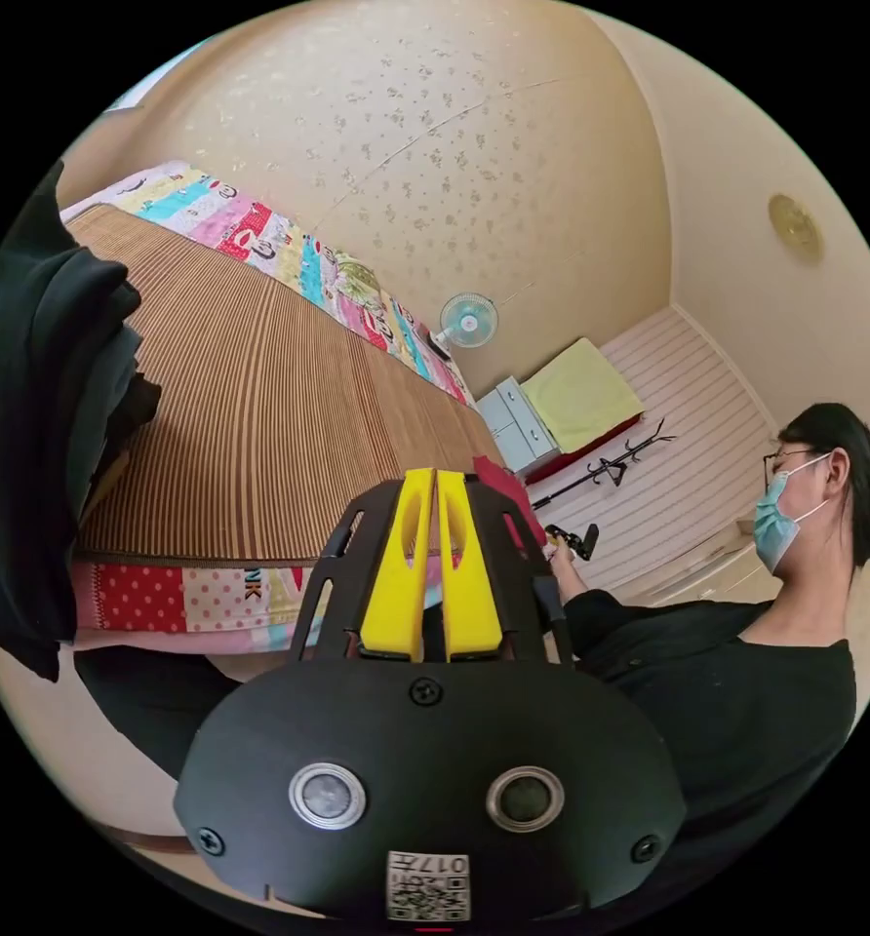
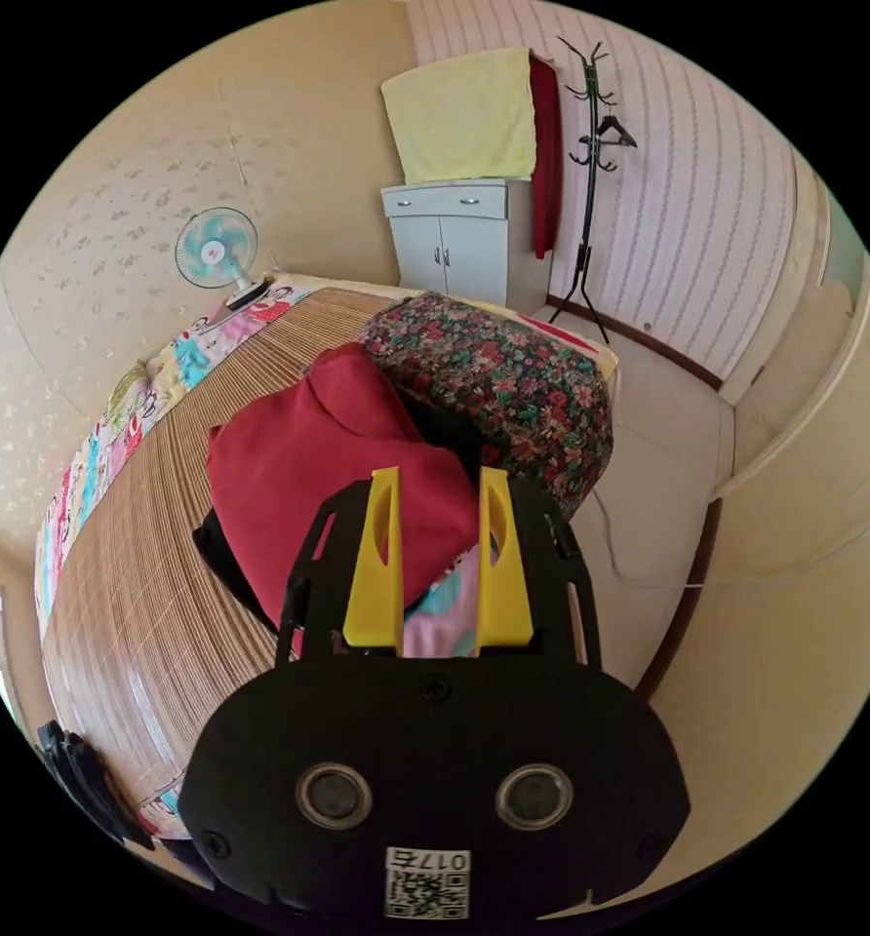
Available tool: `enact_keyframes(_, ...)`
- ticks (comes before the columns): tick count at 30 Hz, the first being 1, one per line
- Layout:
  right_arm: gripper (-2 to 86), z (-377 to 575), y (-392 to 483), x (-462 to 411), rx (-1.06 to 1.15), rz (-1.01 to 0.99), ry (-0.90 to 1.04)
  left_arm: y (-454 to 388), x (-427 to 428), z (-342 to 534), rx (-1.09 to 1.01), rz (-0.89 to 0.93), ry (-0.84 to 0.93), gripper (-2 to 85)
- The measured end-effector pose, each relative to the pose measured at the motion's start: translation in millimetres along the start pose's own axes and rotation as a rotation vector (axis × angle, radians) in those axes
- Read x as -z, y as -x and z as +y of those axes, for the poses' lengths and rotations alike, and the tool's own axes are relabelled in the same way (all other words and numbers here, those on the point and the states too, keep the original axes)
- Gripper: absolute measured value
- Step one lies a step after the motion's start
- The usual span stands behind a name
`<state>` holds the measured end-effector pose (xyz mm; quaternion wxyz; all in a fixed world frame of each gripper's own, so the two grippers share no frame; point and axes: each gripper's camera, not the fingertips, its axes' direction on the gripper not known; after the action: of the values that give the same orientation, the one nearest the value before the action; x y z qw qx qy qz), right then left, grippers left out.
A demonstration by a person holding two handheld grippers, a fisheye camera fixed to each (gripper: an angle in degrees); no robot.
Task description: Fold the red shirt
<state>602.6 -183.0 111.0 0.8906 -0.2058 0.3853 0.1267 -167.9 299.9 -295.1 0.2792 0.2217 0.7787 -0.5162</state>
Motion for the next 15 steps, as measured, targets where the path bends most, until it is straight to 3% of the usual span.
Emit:
enact_keyframes(2, 10.2, -1, -3, -39, 0.008, -0.028, 0.156, -9, -15, -3, -0.036, -0.102, 0.067, -1.0)
enact_keyframes(6, 4.6, 26, 14, 27, 0.048, -0.088, -0.079, -5, -35, -6, -0.033, -0.067, 0.134, -1.0)
enact_keyframes(9, 3.6, 39, 39, 81, 0.118, -0.269, -0.146, 0, -19, -4, -0.020, -0.120, 0.028, -1.0)
enact_keyframes(11, 3.1, 48, 62, 97, 0.182, -0.565, -0.067, 12, -7, -9, -0.005, -0.117, -0.003, -1.0)
enact_keyframes(15, 2.8, 73, 105, 142, 0.411, -0.961, -0.010, 33, 4, -12, 0.021, -0.023, -0.028, -1.0)
